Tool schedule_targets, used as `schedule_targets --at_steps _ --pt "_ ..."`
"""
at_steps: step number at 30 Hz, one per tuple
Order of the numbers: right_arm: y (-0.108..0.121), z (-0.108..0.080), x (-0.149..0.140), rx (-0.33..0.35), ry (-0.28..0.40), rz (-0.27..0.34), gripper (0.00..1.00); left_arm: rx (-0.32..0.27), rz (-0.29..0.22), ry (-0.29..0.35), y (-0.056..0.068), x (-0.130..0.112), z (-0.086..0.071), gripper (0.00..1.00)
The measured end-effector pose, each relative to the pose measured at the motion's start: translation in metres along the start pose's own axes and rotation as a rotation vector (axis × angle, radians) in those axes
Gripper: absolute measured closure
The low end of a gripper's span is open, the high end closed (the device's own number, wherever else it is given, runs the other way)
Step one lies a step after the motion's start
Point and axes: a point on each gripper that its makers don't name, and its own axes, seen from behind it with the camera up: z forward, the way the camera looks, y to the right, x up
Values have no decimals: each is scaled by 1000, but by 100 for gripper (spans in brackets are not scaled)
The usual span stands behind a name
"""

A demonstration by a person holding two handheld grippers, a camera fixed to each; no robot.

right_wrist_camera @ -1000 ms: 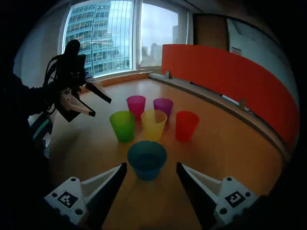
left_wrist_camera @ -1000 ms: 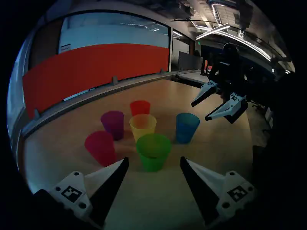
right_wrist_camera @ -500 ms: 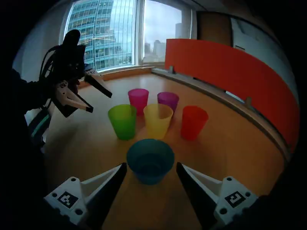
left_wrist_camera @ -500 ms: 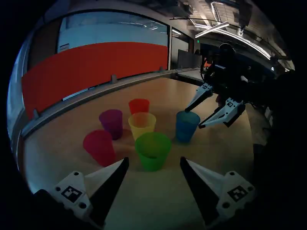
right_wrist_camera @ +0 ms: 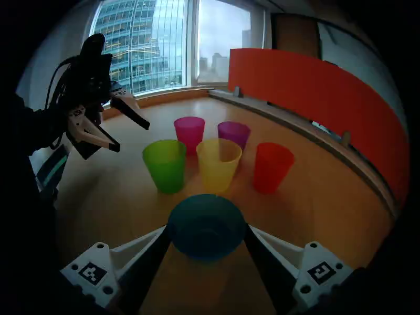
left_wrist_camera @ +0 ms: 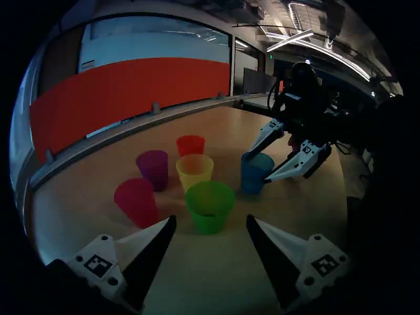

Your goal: Pour water

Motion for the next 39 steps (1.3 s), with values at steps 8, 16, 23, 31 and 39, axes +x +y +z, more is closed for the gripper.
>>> schedule_targets --at_steps 8,16,23,31,39 --pt "-1 4 -1 4 1 2 5 1 1 2 0 1 -2 1" --pt "-2 2 -2 12 1 4 9 0 0 -3 1 -1 -2 1" --pt "1 -8 2 -1 15 7 9 -1 0 -14 2 -3 0 0" --pt "12 -34 22 -31 62 25 9 -6 -2 -25 3 -5 5 1" --pt "23 -63 45 -67 115 10 9 -11 -7 -47 3 -9 16 1"
